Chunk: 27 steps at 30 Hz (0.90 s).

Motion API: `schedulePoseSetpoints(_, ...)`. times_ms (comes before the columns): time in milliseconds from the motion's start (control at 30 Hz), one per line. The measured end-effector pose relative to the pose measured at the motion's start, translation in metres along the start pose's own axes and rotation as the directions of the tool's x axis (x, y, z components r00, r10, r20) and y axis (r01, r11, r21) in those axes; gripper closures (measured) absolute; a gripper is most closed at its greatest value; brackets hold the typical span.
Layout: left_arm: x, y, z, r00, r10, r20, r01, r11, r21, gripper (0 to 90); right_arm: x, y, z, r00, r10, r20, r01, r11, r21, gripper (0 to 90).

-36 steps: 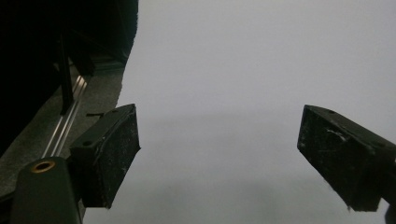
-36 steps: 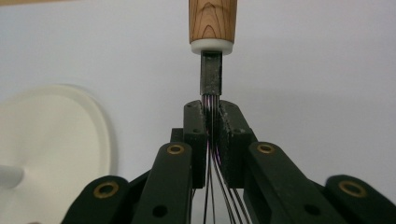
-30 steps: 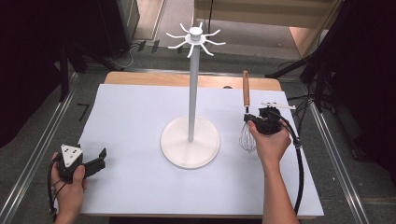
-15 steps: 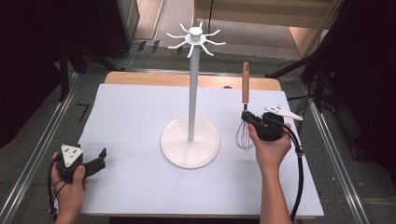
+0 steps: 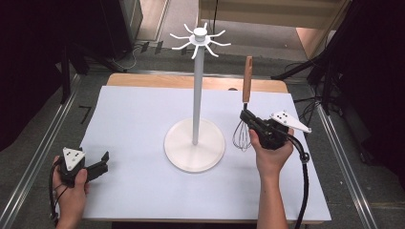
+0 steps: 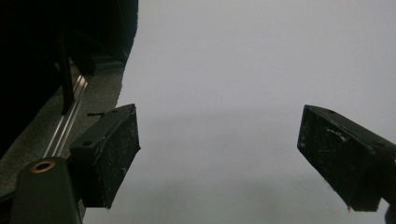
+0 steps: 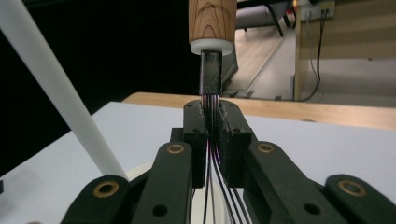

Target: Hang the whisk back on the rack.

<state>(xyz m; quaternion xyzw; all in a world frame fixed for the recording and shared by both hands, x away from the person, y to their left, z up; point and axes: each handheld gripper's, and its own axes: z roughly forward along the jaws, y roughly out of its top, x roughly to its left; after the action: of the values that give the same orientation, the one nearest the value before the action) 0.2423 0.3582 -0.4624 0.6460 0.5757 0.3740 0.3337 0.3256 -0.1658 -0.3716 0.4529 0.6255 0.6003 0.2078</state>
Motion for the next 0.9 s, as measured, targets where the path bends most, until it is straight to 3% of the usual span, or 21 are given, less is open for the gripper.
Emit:
schedulePoseSetpoints(267, 0.000, 0.000, 0.000, 1.0000, -0.002, 0.000, 0.002, 1.0000, -0.003, 13.8, 0.007, 0.003, -0.006, 0.9968, -0.019, -0.078, 0.012, 0.996, -0.091, 84.8)
schedulePoseSetpoints(433, 0.000, 0.000, 0.000, 1.0000, -0.005, -0.001, 0.005, 1.0000, -0.002, 13.8, 0.008, 0.003, -0.006, 0.9942, -0.025, -0.104, 0.013, 0.993, -0.116, 84.8)
schedulePoseSetpoints(500, 0.000, 0.000, 0.000, 1.0000, -0.002, -0.002, 0.002, 1.0000, -0.003, 13.8, 0.008, 0.002, -0.004, 0.9877, -0.038, -0.152, 0.017, 0.990, -0.138, 84.8)
schedulePoseSetpoints(667, 0.001, 0.000, 0.000, 1.0000, -0.008, 0.000, 0.008, 0.9999, -0.005, 13.8, 0.011, 0.002, -0.002, 0.9771, -0.076, -0.199, 0.044, 0.986, -0.161, 84.8)
schedulePoseSetpoints(700, 0.000, 0.000, 0.000, 1.0000, -0.005, -0.002, 0.005, 1.0000, -0.005, 13.8, 0.010, 0.003, -0.002, 0.9715, -0.073, -0.226, 0.034, 0.984, -0.174, 84.8)
schedulePoseSetpoints(800, 0.001, 0.000, 0.000, 1.0000, -0.003, -0.001, 0.003, 1.0000, -0.005, 13.8, 0.010, 0.004, -0.003, 0.9687, -0.077, -0.236, 0.031, 0.981, -0.192, 84.8)
schedulePoseSetpoints(900, 0.000, 0.000, 0.000, 1.0000, -0.004, -0.002, 0.004, 1.0000, -0.003, 13.8, 0.011, 0.006, -0.006, 0.9604, -0.100, -0.260, 0.043, 0.975, -0.217, 84.8)
